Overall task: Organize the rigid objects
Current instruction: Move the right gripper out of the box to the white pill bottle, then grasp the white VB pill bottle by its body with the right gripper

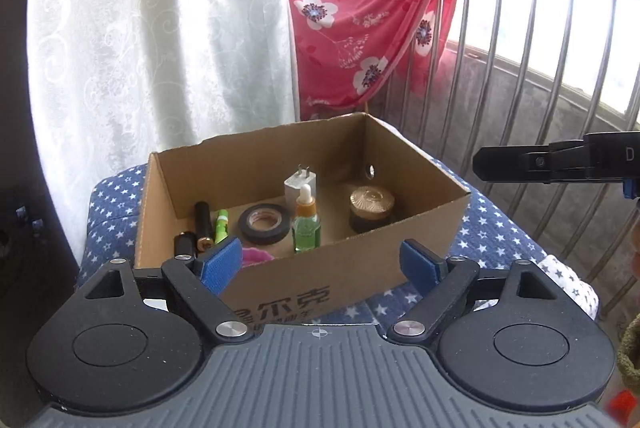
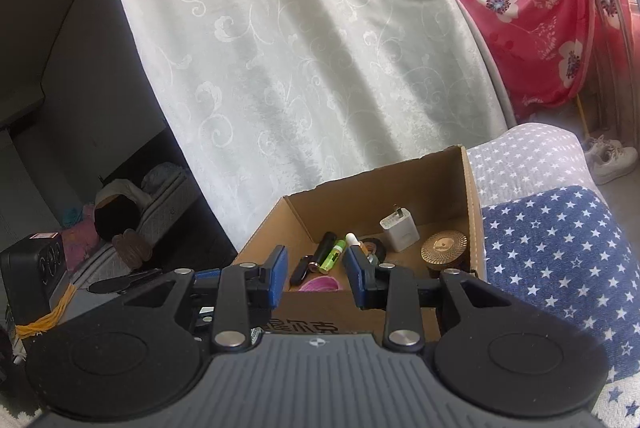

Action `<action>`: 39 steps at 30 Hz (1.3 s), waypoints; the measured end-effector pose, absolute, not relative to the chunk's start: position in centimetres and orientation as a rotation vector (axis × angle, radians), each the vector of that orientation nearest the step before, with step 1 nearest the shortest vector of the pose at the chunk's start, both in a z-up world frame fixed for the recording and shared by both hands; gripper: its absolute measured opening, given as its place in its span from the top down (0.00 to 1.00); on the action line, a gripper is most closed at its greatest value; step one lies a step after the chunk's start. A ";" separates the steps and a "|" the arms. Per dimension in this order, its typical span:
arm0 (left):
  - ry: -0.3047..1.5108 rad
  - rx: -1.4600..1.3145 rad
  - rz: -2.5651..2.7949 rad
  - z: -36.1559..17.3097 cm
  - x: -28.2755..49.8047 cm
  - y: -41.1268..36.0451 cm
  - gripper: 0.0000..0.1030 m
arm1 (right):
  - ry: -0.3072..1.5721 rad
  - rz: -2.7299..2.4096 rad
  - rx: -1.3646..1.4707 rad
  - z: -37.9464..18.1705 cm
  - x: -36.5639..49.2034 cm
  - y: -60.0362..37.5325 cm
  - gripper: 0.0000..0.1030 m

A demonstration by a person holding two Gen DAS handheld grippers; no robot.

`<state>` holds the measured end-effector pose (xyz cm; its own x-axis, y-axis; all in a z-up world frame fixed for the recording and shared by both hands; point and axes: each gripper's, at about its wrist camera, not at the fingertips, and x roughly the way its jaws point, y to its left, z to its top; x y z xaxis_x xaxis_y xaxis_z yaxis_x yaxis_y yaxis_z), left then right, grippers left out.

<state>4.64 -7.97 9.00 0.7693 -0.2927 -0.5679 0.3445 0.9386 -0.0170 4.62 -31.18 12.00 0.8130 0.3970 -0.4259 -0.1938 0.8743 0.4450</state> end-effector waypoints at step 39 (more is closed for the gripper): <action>0.725 -0.069 -0.100 1.5 5.3 1.9 0.10 | 0.875 0.488 0.415 4.0 12.2 -15.5 0.41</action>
<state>5.26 1.94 1.55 0.7442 -0.1150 -0.6580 0.0672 0.9930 -0.0976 12.23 -15.50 4.01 0.5452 0.5618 -0.6221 -0.2330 0.8145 0.5313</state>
